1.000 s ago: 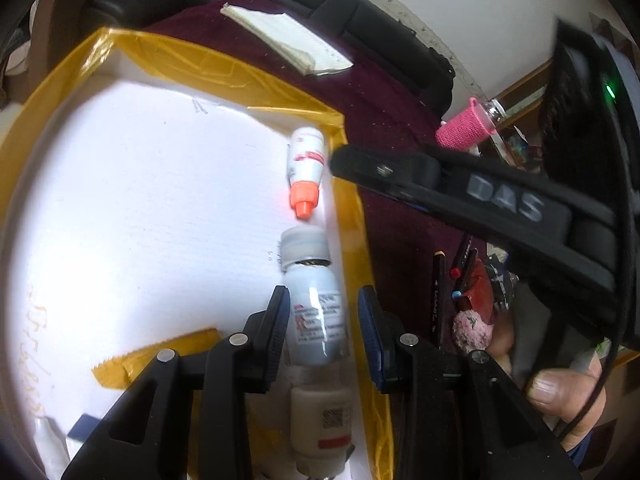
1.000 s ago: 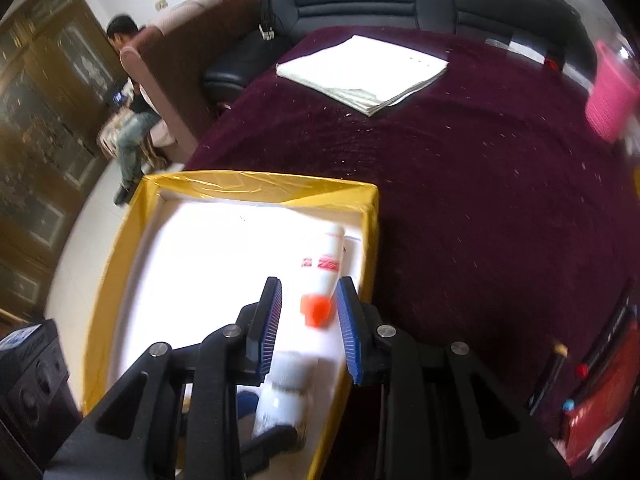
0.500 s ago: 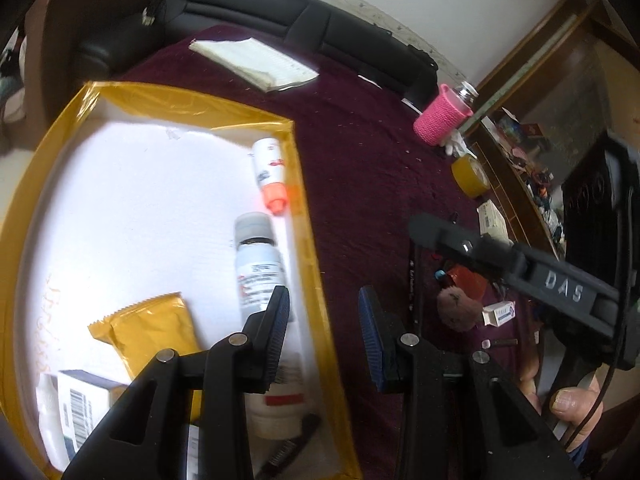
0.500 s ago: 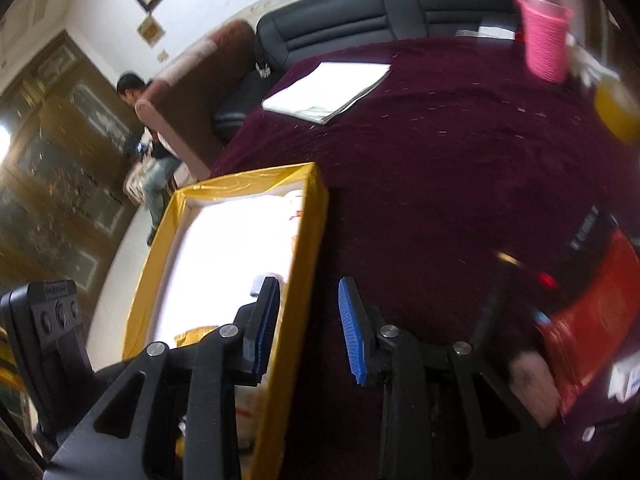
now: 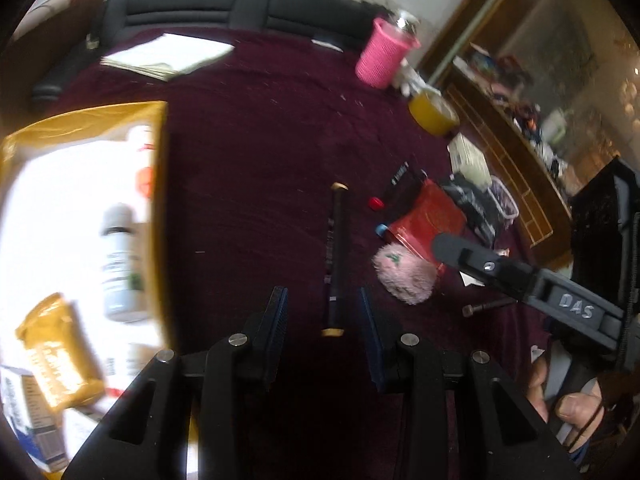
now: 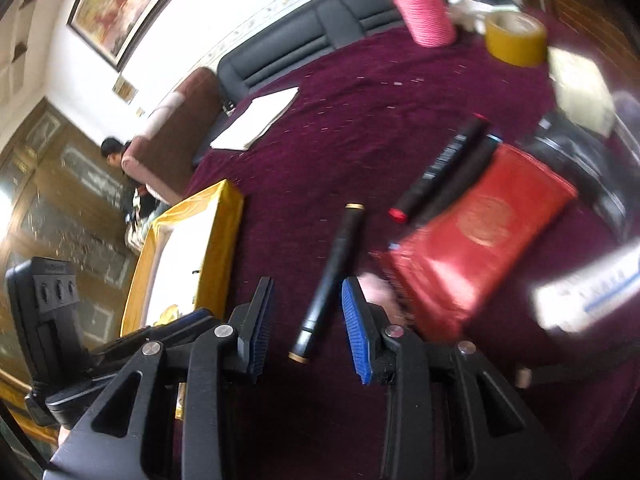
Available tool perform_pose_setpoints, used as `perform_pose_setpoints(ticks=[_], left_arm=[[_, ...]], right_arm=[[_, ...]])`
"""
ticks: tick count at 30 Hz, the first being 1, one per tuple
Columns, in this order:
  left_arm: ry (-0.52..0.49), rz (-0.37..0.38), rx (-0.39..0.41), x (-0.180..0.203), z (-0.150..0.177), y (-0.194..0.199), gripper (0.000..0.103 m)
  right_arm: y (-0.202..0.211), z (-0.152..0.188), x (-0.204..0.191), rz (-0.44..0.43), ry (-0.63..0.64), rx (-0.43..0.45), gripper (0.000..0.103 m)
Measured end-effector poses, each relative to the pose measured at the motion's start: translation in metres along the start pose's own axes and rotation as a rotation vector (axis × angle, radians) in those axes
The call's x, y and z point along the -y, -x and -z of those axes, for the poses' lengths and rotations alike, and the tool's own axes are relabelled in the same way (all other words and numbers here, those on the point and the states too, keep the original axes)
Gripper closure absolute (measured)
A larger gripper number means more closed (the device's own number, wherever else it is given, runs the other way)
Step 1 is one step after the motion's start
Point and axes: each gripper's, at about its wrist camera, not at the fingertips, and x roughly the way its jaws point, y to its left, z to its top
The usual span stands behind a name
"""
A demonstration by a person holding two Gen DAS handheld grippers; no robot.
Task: Organize objects
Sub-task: 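Grasp the black marker with the left gripper while the right grasps the pink fluffy ball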
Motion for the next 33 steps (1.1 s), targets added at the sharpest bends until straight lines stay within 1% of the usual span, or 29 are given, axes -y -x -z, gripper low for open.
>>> perform_pose_setpoints(ticks=[2, 4, 6, 8, 10, 11, 12, 13, 15, 17, 20, 23, 24, 25, 26, 27, 28, 31, 33], left_arm=[[-0.019, -0.025, -0.028, 0.011, -0.002, -0.014, 0.072], [-0.046, -0.058, -0.039, 0.019, -0.003, -0.03, 0.072], [-0.055, -0.093, -0.051, 0.023, -0.005, -0.044, 0.072], [-0.057, -0.11, -0.042, 0.024, -0.009, -0.055, 0.072], [-0.06, -0.16, -0.032, 0.024, -0.013, -0.065, 0.072], [-0.07, -0.17, -0.033, 0.025, -0.014, -0.07, 0.072], [-0.078, -0.184, -0.025, 0.024, -0.015, -0.075, 0.074], [-0.089, -0.204, -0.007, 0.025, -0.016, -0.075, 0.082], [-0.122, -0.256, 0.004, 0.027, -0.015, -0.077, 0.092], [-0.115, -0.241, 0.009, 0.024, -0.013, -0.075, 0.092], [-0.105, -0.242, 0.012, 0.019, -0.007, -0.069, 0.092], [-0.089, -0.232, 0.015, 0.014, -0.001, -0.064, 0.092], [-0.093, -0.232, 0.015, 0.015, 0.0, -0.065, 0.092], [-0.097, -0.232, 0.019, 0.015, 0.001, -0.064, 0.092], [-0.095, -0.231, 0.024, 0.014, 0.002, -0.064, 0.092], [-0.095, -0.232, 0.028, 0.015, 0.003, -0.064, 0.092], [-0.103, -0.237, 0.031, 0.016, 0.003, -0.064, 0.092], [-0.138, -0.266, 0.028, 0.021, 0.004, -0.067, 0.092], [-0.138, -0.266, 0.031, 0.021, 0.003, -0.067, 0.091]], right_arm=[[0.008, 0.0, 0.016, -0.004, -0.038, 0.013, 0.071], [0.017, -0.001, 0.029, -0.011, -0.062, 0.024, 0.071], [0.024, 0.0, 0.041, -0.004, -0.082, 0.036, 0.067], [0.028, 0.001, 0.049, 0.009, -0.089, 0.043, 0.065], [0.029, 0.003, 0.055, 0.012, -0.083, 0.04, 0.065], [0.028, 0.005, 0.055, 0.014, -0.072, 0.036, 0.065], [0.026, 0.006, 0.054, 0.017, -0.056, 0.032, 0.065], [0.023, 0.007, 0.051, 0.023, -0.036, 0.025, 0.065], [0.019, 0.013, 0.043, 0.024, 0.011, 0.013, 0.065], [0.012, 0.015, 0.031, 0.04, 0.078, 0.006, 0.065], [0.0, 0.016, 0.009, 0.094, 0.198, 0.016, 0.065], [-0.018, 0.02, -0.008, 0.212, 0.32, 0.015, 0.065], [-0.026, 0.021, -0.009, 0.221, 0.338, 0.005, 0.072], [-0.034, 0.023, -0.009, 0.228, 0.349, -0.015, 0.076], [-0.041, 0.025, -0.008, 0.258, 0.364, -0.031, 0.08], [-0.045, 0.027, -0.006, 0.295, 0.378, -0.024, 0.082], [-0.048, 0.029, -0.005, 0.316, 0.393, -0.017, 0.082], [-0.042, 0.029, 0.002, 0.279, 0.375, -0.003, 0.084], [-0.036, 0.028, 0.009, 0.231, 0.353, 0.017, 0.084]])
